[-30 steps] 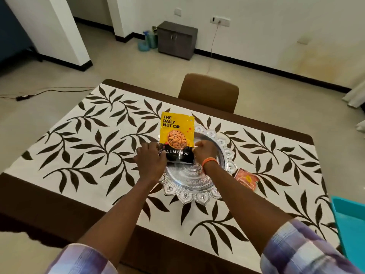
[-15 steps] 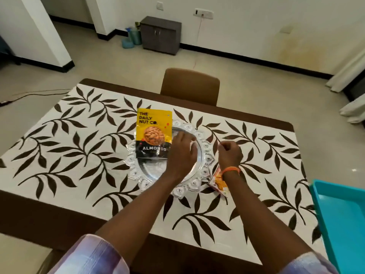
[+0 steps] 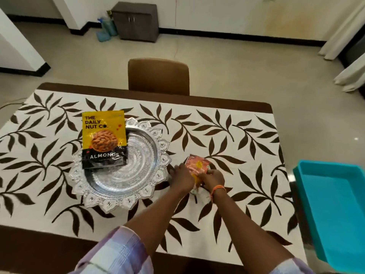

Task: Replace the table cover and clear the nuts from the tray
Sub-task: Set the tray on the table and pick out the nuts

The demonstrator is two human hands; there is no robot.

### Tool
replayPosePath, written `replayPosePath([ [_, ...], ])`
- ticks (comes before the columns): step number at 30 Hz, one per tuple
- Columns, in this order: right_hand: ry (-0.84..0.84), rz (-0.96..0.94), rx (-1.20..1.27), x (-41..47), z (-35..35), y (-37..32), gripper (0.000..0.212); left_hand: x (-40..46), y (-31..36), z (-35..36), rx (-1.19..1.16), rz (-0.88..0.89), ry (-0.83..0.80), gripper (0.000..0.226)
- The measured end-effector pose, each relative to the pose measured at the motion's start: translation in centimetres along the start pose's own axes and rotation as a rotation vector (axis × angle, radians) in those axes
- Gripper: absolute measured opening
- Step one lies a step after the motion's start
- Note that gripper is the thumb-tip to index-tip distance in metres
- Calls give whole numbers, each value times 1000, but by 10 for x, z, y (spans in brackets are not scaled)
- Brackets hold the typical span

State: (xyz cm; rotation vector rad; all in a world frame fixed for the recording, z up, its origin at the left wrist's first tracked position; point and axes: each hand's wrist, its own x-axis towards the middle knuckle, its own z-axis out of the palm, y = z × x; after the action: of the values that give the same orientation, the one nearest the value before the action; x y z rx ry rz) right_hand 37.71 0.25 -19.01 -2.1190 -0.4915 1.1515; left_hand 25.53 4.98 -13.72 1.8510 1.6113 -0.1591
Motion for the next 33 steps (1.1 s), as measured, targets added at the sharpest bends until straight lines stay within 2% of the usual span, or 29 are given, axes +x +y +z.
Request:
replayPosePath([
  [1, -22, 9, 15, -1, 0, -3, 20, 5, -4, 4, -45, -12, -26, 44],
  [4, -88, 38, 150, -5, -6, -8, 54, 6, -7, 11, -154, 39, -57, 29],
  [5, -88, 35, 204, -14, -10, -15, 53, 3, -5, 10, -210, 55, -40, 29],
  [8, -75, 28, 374, -30, -29, -32, 26, -11, 8, 0, -334, 127, 25, 29],
  [14, -85, -90, 624, -71, -63, -92, 29, -48, 40, -52, -314, 344, 240, 33],
  [17, -105, -196, 637, -95, -57, -129, 24, -58, 33, -82, -305, 391, 379, 40],
  [20, -171, -264, 584, -115, -26, -156, 28, -62, 2, -113, -239, 395, 518, 43],
  [23, -226, -275, 485, -130, 18, -176, 29, -58, -40, -139, -178, 366, 578, 40],
  [26, -221, -248, 394, -129, 63, -182, 12, -51, -82, -150, -85, 307, 576, 40],
  [27, -189, -259, 313, -117, 73, -178, 11, -50, -92, -150, -80, 294, 559, 37],
  [30, -49, -397, -38, -86, 92, -168, 36, -50, -115, -147, -70, 303, 453, 30],
  [33, 147, -526, -293, -114, 86, -182, 22, -51, -124, -140, -32, 357, 399, 40],
])
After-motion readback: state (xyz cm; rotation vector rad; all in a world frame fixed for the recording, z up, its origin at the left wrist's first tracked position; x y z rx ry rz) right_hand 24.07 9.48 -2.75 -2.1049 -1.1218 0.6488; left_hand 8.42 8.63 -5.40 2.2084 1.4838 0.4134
